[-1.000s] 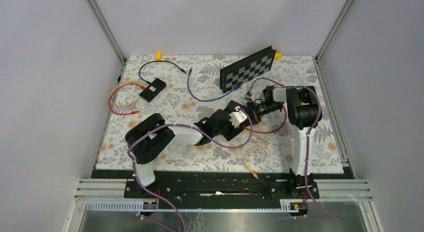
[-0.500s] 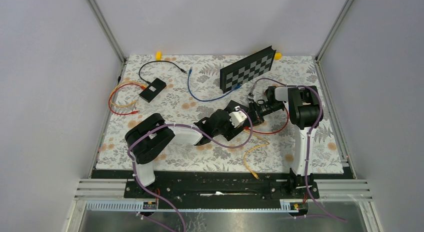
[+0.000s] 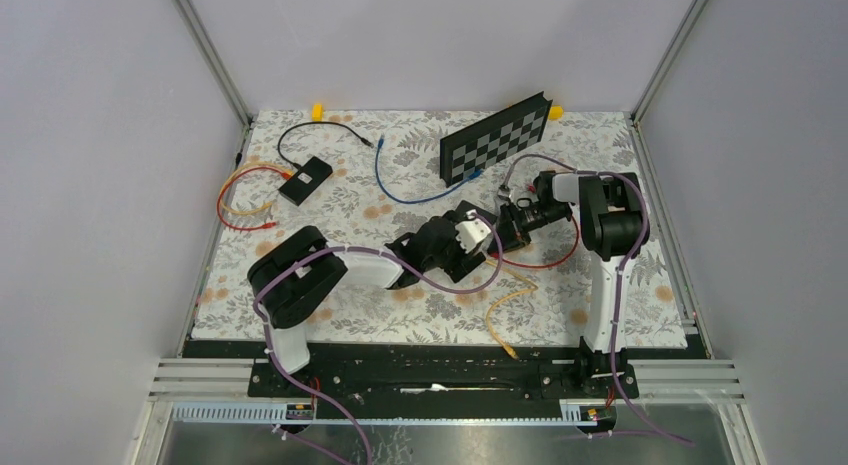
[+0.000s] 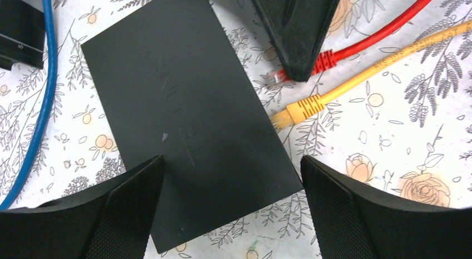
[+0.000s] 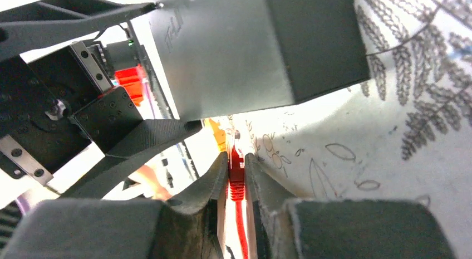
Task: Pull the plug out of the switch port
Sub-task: Pull the connector from the switch port, then place the connector at the center of the board.
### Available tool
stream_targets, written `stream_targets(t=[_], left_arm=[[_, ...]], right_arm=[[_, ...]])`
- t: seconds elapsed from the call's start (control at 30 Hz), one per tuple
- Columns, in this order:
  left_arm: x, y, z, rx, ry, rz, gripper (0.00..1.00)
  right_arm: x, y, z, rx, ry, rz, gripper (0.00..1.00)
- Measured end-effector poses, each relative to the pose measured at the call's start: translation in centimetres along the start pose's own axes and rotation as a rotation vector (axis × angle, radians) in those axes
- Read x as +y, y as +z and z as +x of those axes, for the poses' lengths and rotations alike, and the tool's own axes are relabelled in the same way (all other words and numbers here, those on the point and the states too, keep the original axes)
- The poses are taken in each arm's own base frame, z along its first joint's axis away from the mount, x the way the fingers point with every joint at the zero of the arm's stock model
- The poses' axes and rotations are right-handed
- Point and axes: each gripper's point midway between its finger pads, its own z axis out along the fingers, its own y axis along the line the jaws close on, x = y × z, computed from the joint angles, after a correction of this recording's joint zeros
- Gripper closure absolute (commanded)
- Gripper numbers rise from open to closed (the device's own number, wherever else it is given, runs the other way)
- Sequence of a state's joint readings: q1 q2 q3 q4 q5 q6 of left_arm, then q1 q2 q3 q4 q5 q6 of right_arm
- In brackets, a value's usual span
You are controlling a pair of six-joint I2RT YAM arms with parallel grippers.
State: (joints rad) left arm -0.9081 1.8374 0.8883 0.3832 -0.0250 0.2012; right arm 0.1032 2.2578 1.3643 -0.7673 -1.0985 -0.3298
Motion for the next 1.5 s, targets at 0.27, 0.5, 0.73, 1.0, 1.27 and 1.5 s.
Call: stream_targets(t=[0.27, 0.5, 0.73, 1.0, 1.27, 1.5], left_arm=[[1.3, -1.9, 0.3, 0.043, -0.025, 0.018, 0.01], [2.5, -4.1, -2.1, -0.011, -0.028, 0.043, 0.01], [1.7, -4.8, -4.8, -0.059, -0.102, 0.145, 0.01], [0.0, -5.7, -7.4, -0.104, -0.327, 0.283, 0.03], [-1.5, -5.8, -10.2, -0.145, -0.551, 0.458, 0.09], [-2.6, -3.9, -12.0, -0.148, -0.694, 0.572, 0.17]], right_arm=[[3.5, -2.7, -2.5, -0.134, -0.206, 0.093, 1.0], [8.4, -5.3, -6.1, -0.307, -0.345, 0.108, 1.0], [10.5, -5.5, -8.5, -0.494, -0.305, 0.055, 0.99], [13.1, -3.3, -9.8, -0.626, -0.286, 0.032, 0.99], [14.6, -4.5, -10.0, -0.747, -0.273, 0.041, 1.0], [15.3, -5.0, -10.1, -0.786, -0.272, 0.033, 1.0]])
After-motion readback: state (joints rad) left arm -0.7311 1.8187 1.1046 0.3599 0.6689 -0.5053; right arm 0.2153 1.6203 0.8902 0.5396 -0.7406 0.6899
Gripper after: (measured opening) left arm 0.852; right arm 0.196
